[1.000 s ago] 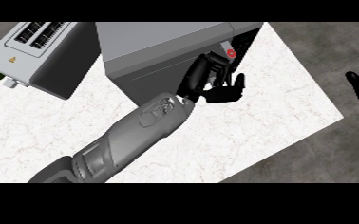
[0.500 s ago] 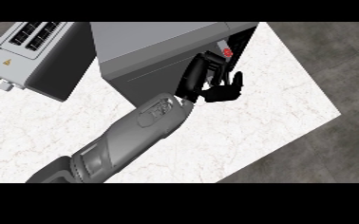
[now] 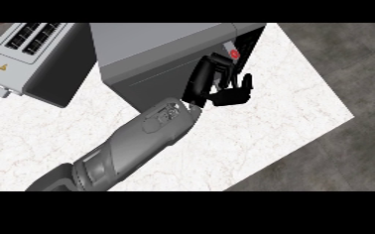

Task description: Pick up the milk, place it into the microwave and close the microwave

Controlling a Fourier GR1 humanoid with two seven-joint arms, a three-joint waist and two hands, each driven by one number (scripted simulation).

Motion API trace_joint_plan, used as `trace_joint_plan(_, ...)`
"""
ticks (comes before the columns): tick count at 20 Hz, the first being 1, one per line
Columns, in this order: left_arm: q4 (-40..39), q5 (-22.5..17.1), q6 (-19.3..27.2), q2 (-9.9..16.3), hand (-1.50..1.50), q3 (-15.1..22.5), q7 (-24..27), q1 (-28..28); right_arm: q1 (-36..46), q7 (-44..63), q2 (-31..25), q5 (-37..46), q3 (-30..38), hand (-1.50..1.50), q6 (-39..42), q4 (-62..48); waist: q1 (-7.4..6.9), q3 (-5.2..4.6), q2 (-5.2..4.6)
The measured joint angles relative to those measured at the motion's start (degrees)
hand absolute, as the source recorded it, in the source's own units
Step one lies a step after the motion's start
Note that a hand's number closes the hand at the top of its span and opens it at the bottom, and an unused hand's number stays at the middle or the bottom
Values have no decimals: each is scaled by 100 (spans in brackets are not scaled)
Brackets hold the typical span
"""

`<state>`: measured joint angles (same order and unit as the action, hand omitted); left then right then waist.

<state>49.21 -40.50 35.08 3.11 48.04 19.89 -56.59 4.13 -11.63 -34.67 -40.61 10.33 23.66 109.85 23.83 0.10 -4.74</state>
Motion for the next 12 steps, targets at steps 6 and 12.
trace_joint_plan(6, 35, -81, 128, 22, 150, 30, 77, 6, 123, 72, -102, -197, 85, -150, 45, -74, 31, 2, -15)
trace_joint_plan(12, 57, -158, 239, 48, 150, 51, 140, 23, 207, 151, -193, -375, 128, -150, 105, -117, 73, 4, -12)
